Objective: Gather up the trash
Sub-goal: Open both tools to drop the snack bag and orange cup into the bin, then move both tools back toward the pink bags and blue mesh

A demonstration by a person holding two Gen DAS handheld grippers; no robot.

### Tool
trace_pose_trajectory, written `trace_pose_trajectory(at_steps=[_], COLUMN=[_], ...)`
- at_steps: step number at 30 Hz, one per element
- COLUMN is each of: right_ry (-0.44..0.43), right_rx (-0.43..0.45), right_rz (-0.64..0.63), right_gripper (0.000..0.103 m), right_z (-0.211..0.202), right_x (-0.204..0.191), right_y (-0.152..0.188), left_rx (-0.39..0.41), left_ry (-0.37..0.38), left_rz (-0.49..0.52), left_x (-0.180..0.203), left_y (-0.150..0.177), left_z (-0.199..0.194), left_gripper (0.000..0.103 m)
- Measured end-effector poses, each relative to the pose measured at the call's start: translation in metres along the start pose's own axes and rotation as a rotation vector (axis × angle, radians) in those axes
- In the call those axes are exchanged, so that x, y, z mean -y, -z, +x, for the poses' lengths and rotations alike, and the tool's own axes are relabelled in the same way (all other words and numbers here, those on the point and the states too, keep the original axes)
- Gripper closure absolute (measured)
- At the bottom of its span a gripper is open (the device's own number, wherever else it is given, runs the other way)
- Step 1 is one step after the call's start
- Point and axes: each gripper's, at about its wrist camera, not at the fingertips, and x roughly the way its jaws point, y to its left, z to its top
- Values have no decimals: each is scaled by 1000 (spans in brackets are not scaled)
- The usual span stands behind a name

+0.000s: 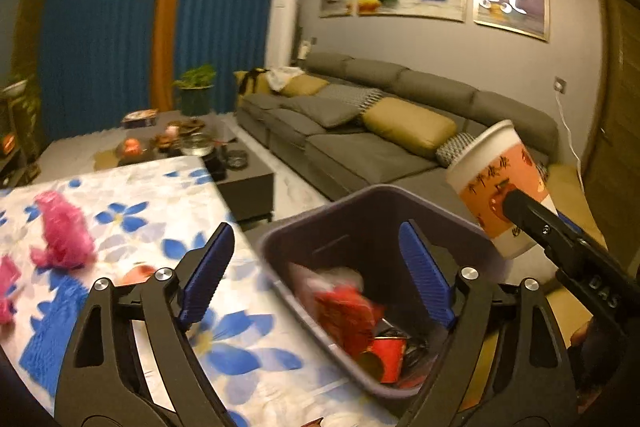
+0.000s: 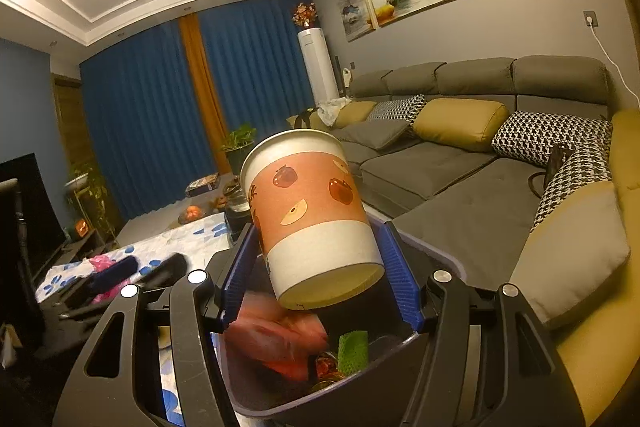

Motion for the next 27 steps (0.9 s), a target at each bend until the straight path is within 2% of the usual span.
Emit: trace_pose_trajectory(at_steps=[2,3,4,11,17,22,27], right_ry=[-8,-7,-3,-1,-6,-43,-89], right_rx=[-12,-20,-19,-21,-23,-35,-66], right_rz=[-7,-11,-15,-15,-33,-64,-97], right_gripper=[38,27,25,25,24,22,22], right_z=[5,8,10,-2,-14,-19,-18], right_x=[-3,-4,-6,-12,-26,-50,-80], right_y=[0,1,2,6,12,23,36], left_rx=[17,24,30,55,49,24,8], left_ry=[-28,-48,-66,-191,-333,-422,-480], left_rz=[-21,-32,-43,-55,-81,-112,-137], left_x=[-9,-16,-22,-57,-102,-139,-165], left_y=[2,2,4,16,35,48,63], left_z=[-11,-18,-25,-65,-98,-120,-141], left_gripper=[15,14,14,13,13,13,13])
